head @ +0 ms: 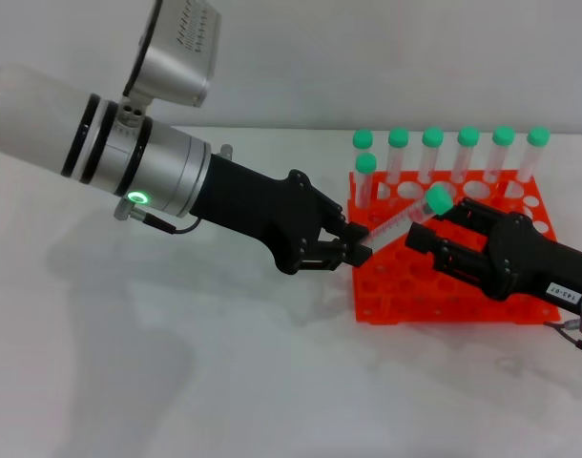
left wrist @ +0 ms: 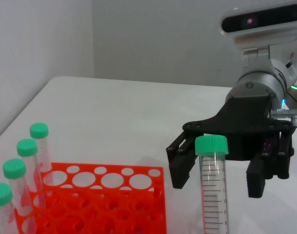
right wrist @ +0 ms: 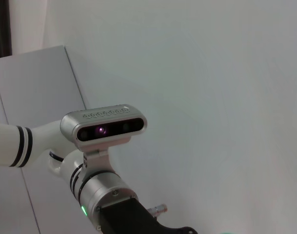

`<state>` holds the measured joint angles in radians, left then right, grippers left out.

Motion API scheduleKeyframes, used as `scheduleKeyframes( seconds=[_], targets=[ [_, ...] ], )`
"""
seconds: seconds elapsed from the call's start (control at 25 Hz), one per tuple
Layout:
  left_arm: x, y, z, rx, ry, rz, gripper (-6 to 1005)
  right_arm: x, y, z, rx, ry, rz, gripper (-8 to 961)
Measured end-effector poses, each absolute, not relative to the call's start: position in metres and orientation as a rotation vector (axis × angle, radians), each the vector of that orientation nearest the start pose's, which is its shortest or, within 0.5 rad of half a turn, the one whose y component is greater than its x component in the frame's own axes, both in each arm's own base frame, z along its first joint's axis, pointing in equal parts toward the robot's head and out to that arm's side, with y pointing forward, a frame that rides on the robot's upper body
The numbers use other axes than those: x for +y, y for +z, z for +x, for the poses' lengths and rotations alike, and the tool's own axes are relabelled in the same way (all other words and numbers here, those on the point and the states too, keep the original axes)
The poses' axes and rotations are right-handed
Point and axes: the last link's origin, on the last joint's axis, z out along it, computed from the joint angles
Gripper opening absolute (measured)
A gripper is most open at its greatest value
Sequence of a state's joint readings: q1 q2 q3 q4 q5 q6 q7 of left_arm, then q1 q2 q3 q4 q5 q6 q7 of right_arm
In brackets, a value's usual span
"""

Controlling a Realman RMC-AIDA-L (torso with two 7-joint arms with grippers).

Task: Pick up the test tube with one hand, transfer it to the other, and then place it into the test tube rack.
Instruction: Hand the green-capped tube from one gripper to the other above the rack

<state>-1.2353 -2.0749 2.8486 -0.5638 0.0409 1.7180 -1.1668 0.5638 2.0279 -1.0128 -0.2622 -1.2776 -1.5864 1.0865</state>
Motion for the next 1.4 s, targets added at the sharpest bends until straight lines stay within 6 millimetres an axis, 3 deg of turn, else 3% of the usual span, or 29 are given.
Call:
scheduleKeyframes(
  seconds=[0.2,0.4,0.96,1.16,1.4],
  targets=[
    [0.397,-0.016,-0.138,-0.106,-0.375,-3.122,193,0.327,-0.017,0.232,0.55,1.28,-2.479,615],
    [0.397,-0.02,-0.138,-0.107,-0.371,-3.126,193,0.326,-0.018,0.232,0.548,1.277,-2.486,538],
    [0.398,-0.025,-0.136,-0.1,-0.351,-3.132,197,0.327,-0.02,0.232,0.553,1.276,-2.479,451],
    [0.399,-0.026,-0.136,-0.099,-0.351,-3.132,202,0.326,-0.02,0.233,0.562,1.278,-2.468,298],
    [0.398,-0.027,-0.134,-0.095,-0.355,-3.139,207,0.326,-0.023,0.233,0.563,1.263,-2.487,227]
  ],
)
